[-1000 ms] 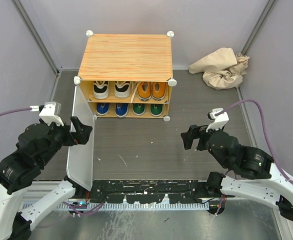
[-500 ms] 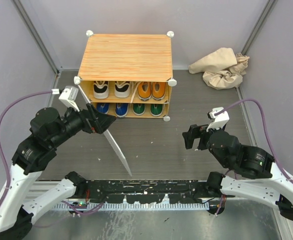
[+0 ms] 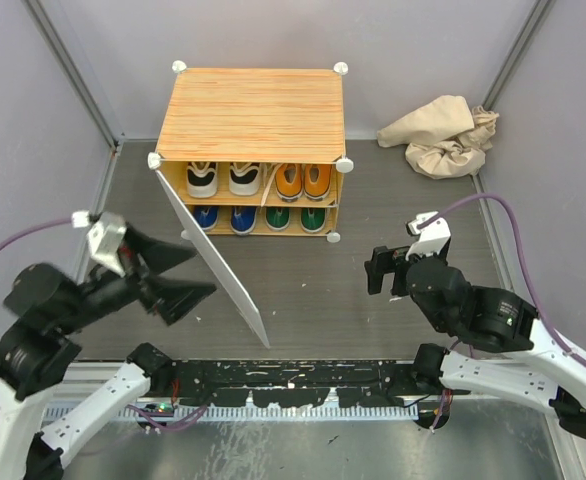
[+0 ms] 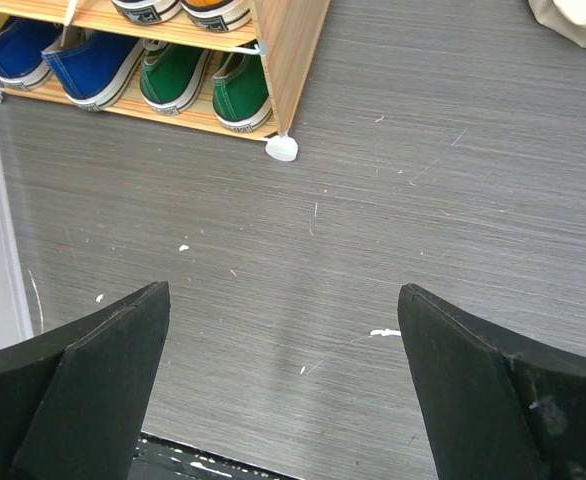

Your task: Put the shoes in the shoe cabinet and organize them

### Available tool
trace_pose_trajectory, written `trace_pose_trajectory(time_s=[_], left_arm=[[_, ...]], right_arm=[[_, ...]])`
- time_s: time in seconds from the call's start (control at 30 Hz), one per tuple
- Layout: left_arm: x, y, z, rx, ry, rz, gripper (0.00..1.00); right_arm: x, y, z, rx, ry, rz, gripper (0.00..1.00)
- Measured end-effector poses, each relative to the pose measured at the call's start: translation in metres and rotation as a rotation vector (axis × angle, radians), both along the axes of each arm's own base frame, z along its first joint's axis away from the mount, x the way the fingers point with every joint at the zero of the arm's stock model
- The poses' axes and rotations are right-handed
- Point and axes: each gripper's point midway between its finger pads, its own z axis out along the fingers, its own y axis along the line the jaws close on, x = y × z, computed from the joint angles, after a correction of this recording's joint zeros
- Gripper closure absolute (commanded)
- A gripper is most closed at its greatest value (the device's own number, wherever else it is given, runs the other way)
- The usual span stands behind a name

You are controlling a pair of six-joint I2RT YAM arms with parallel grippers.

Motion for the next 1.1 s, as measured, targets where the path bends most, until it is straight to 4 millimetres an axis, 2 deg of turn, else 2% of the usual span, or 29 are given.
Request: trace_pose_trajectory(time_s=[0.13,0.2,0.27,0.5,0.6,0.67,0.87,1.0,1.1], left_arm=[[-0.05,0.016,0.015,-0.046,-0.144,-0.097,0.02],[-0.06,0.019,0.005,-0.039,-0.152,-0.121,0.04],[-0.054,0.016,-0.017,-0.005,-0.1,-0.121,0.07],[0.0,-0.003,-0.147,0.186,0.269,-0.022,0.09],[0.023,-0.009,-0.183,0.229,0.367,0.039,0.09],[0.042,-0.013,-0.196,0.237,0.392,0.091,0.08],[0.109,-0.032,-0.191,0.194,0.334,0.223,0.04],[0.15,-0.051,-0.178,0.164,0.291,0.265,0.04],[0.175,-0.062,-0.166,0.142,0.259,0.288,0.03]], right_arm=[[0.003,0.003,0.0,-0.013,-0.003,0.0,0.0],[0.004,0.005,0.001,-0.01,-0.009,0.001,0.0],[0.005,0.006,0.002,-0.009,-0.011,0.002,0.0],[0.007,0.017,-0.008,-0.044,0.022,0.022,0.0],[0.008,0.023,-0.014,-0.065,0.042,0.034,0.0],[0.008,0.027,-0.016,-0.068,0.051,0.042,0.0],[0.008,0.035,-0.017,-0.049,0.062,0.062,0.0],[0.006,0.042,-0.016,-0.023,0.071,0.082,0.0],[0.006,0.05,-0.024,-0.031,0.096,0.098,0.0]])
